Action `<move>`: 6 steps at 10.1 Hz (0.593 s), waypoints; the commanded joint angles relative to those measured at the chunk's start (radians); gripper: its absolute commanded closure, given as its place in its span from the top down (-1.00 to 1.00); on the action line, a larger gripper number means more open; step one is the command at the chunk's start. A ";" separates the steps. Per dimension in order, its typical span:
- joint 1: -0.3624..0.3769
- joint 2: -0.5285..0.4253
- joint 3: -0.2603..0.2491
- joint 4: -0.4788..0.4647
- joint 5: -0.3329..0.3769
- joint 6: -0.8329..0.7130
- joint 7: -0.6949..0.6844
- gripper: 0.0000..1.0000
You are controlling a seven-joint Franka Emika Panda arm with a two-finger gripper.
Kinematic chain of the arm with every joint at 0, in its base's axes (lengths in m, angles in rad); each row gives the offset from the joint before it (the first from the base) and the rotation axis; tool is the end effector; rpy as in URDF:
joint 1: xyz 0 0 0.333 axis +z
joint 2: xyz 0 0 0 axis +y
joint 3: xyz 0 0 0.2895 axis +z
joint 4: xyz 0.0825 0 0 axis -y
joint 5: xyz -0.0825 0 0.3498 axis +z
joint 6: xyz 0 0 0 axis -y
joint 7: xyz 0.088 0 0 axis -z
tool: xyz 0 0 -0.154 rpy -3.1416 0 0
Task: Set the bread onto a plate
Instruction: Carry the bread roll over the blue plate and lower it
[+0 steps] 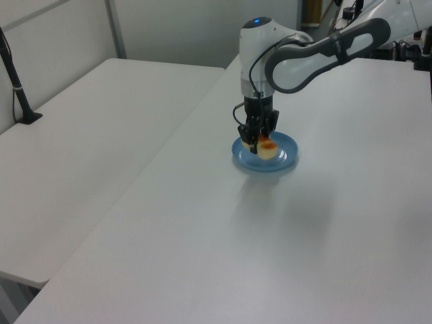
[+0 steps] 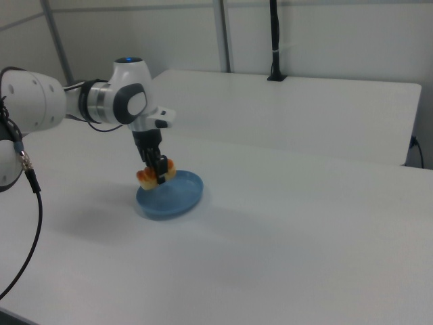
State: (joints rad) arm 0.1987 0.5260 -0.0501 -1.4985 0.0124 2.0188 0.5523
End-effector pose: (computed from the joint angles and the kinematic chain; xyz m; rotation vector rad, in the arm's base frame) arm 0.6464 0.1019 0.3086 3.0636 -0.6249 0.0001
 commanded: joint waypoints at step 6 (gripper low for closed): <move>-0.070 0.031 0.006 0.000 -0.012 0.061 -0.041 1.00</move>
State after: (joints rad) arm 0.1261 0.5699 -0.0495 -1.4971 0.0124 2.0682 0.5153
